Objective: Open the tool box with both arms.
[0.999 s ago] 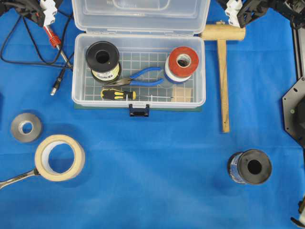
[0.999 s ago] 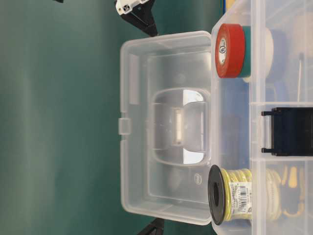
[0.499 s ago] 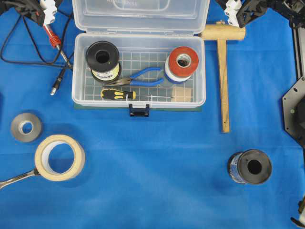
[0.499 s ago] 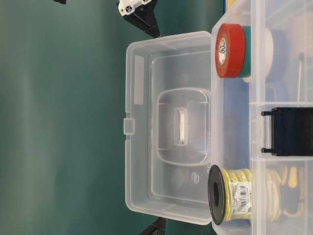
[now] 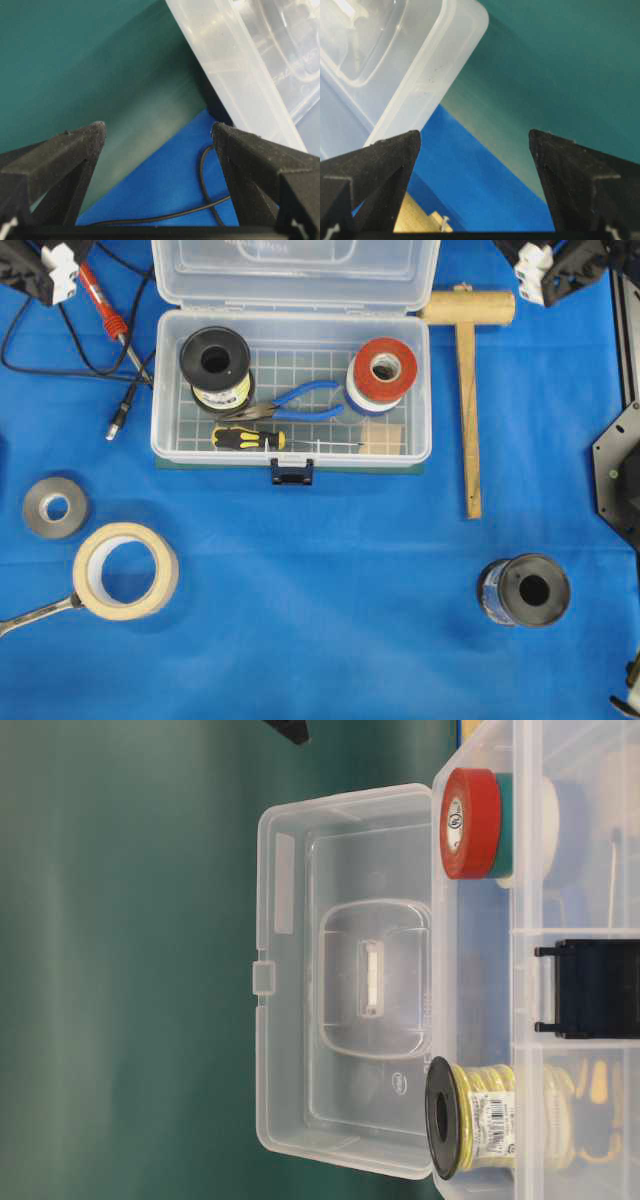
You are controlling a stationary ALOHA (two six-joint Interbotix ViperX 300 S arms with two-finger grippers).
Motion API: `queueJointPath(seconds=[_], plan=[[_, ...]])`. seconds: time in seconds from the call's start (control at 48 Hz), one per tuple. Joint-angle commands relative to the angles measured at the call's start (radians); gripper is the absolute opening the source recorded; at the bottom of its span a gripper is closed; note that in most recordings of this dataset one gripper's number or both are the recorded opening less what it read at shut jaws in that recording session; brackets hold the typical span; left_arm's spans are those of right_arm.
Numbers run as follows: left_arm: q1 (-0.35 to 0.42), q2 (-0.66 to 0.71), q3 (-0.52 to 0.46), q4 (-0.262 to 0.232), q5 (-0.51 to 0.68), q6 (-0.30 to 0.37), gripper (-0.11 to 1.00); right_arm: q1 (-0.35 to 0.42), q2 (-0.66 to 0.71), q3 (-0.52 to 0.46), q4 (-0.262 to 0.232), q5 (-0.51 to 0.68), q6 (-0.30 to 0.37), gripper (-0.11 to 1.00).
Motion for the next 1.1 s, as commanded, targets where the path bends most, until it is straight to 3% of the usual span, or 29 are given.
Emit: queueJointPath(seconds=[0.0,0.166,0.291,0.52,0.874,1.082], plan=[[0.003,-0.018,-0.005,0.002,-0.005,-0.002,0.90,-0.003,-0.017,-0.006,0.002,0.005,0.005,0.87],[-0.012,-0.021,-0.003,0.002,0.006,-0.026,0.90,0.008,-0.017,-0.006,0.005,0.014,0.011,0.87],[-0.066,-0.034,0.000,0.002,0.041,-0.035,0.90,0.066,-0.021,-0.005,0.008,0.025,0.014,0.87],[-0.252,-0.086,0.026,0.000,0.121,-0.046,0.90,0.270,-0.025,0.003,0.014,0.074,0.014,0.87],[-0.565,-0.133,0.049,0.000,0.137,-0.046,0.90,0.604,-0.009,0.002,0.014,0.129,0.015,0.86],[-0.718,-0.121,0.049,0.002,0.138,-0.048,0.90,0.742,0.032,-0.009,0.017,0.144,0.023,0.86]])
